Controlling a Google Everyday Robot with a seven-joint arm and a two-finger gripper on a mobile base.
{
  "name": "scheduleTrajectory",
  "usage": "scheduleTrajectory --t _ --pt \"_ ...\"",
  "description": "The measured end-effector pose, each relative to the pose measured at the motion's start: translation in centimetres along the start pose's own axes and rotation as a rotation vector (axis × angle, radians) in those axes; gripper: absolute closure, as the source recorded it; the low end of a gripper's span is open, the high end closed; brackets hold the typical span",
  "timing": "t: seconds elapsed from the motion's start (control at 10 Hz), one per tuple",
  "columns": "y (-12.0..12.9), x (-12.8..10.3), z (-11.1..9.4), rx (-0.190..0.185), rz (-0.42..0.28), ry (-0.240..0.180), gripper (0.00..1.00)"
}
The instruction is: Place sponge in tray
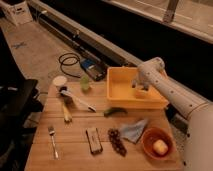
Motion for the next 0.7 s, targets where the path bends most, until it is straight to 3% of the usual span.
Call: scheduleTrajectory --t 0.1,0.3,0.7 --pt "-0.3 0.7 0.5 0.012 0.015 0.006 1.00" --pt "-0.6 1.0 1.9 0.013 0.042 0.016 0.87" --pt "0.2 2.7 5.1 -0.036 0.110 0.035 0.44"
